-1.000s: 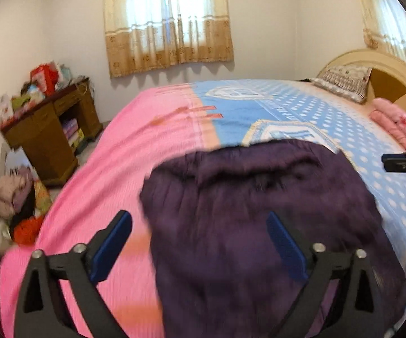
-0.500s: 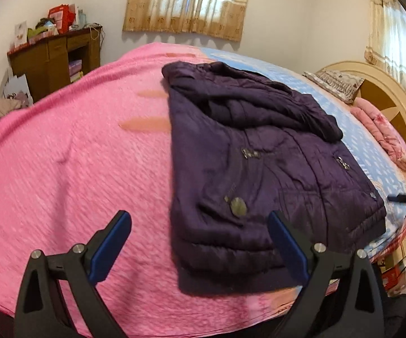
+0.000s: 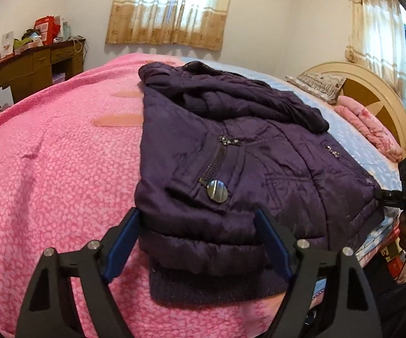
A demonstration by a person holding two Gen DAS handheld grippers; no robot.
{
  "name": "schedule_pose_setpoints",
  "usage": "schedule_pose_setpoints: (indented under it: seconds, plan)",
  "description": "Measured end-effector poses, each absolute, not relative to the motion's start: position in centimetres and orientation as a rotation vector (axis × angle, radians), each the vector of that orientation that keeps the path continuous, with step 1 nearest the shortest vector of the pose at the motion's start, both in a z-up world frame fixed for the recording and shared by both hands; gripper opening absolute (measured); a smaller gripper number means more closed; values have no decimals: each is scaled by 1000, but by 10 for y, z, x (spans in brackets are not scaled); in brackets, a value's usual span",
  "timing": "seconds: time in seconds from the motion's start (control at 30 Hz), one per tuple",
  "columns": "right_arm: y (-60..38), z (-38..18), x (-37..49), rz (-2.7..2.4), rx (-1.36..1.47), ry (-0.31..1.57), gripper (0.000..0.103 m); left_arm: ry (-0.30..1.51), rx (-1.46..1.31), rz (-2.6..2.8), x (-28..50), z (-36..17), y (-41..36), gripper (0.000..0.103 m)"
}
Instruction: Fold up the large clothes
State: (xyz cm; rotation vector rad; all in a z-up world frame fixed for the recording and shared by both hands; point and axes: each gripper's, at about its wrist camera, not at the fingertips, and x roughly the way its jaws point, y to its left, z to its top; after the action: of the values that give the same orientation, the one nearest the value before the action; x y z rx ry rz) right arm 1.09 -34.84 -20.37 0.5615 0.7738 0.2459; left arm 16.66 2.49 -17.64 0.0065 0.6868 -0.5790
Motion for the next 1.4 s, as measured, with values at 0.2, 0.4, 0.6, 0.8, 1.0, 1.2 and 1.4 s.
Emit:
schedule_pose_setpoints:
  seconds: [0.2,0.4,0.6,0.8,1.0,1.2,1.4]
  plan:
    - [-341,-201,4,212,525,716,44,685,62,-559,159,-174,27,62]
    - [-338,-204,0,206,502,694,44,710,31,-506,164,-184,27,81]
    - [-346,-191,-10,252,571,701,25,763,15,-572,157,-180,36,32]
    - [-344,-155,-43,317,623,664,23,782,-142,-663,121,-133,63,21]
    - [-356,-116,-80,340,717,574,22,829,-245,-770,90,-95,72,21]
    - [-379,-65,-62,360,788,457,22,815,-341,-838,112,-49,61,21]
    - [-404,-22,28,340,810,401,22,772,-361,-848,193,-11,33,21]
